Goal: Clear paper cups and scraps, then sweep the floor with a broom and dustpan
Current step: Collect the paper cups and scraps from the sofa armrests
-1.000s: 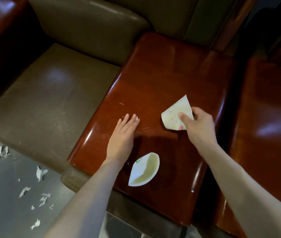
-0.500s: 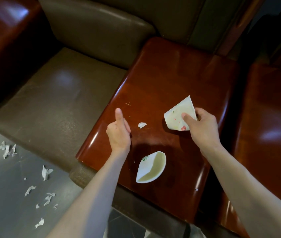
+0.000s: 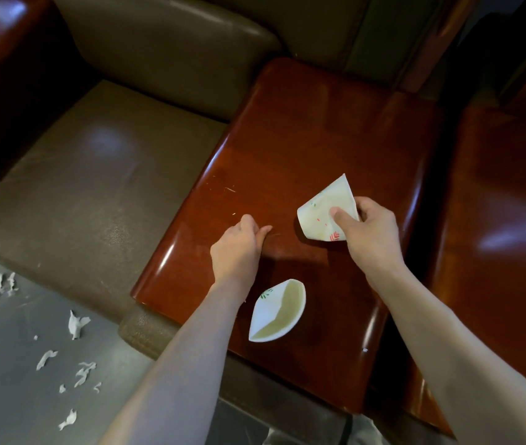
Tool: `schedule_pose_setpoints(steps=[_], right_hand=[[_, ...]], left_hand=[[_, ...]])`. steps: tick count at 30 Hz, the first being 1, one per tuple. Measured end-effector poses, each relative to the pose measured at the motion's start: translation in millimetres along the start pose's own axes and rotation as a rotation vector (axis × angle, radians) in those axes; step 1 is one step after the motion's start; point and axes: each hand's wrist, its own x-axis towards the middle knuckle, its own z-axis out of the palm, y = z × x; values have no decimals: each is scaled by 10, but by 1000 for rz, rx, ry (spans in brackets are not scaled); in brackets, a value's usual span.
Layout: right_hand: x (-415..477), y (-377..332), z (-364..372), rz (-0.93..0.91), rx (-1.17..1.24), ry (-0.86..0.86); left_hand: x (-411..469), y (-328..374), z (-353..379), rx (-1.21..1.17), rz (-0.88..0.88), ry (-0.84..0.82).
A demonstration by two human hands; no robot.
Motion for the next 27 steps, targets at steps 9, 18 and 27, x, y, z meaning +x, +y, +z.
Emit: schedule_pose_setpoints(steps=[9, 18, 27], right_hand=[[-110, -45, -42, -21, 7, -12], [-294, 12, -119, -49, -9, -40], [-330, 184, -230, -75, -76, -56]], left_hand=[[-267, -89, -343, -449, -221, 60], [-811, -182, -280, -148, -273, -5], [-966, -222, -88, 225, -115, 143]])
